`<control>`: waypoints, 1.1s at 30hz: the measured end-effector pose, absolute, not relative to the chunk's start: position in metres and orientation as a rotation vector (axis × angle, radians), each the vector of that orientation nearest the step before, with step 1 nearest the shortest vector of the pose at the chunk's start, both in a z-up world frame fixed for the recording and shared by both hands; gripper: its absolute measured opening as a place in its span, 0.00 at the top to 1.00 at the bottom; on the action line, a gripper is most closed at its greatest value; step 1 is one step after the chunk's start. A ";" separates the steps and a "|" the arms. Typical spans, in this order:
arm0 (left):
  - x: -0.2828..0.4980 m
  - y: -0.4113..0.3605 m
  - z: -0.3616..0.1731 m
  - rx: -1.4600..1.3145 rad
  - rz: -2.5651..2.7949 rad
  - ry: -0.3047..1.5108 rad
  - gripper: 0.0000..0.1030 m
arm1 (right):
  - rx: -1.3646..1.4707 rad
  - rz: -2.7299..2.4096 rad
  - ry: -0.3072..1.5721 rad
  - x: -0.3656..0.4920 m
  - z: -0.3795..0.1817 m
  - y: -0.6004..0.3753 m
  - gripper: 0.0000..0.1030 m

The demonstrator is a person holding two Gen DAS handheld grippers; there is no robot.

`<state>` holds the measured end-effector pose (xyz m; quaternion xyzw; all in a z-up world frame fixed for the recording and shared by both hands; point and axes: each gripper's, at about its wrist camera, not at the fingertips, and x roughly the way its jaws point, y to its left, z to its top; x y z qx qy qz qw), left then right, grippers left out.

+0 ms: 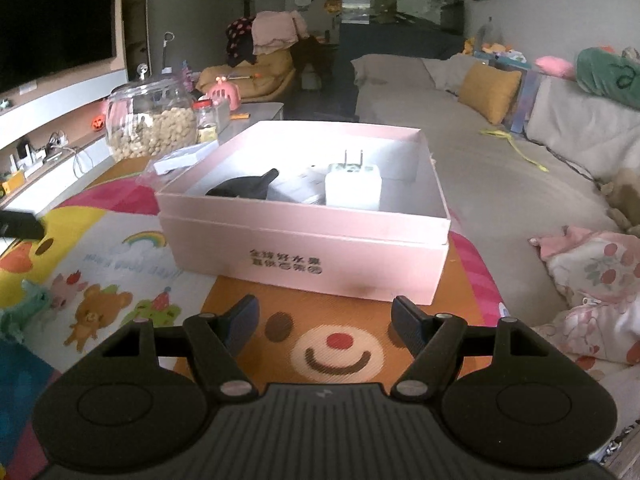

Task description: Organize rigid objects

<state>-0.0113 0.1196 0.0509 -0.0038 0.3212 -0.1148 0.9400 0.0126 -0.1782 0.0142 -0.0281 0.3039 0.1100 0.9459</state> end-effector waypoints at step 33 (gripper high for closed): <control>0.000 0.130 -0.005 -0.288 -0.260 0.633 0.82 | -0.342 0.495 0.794 0.186 0.089 0.029 0.22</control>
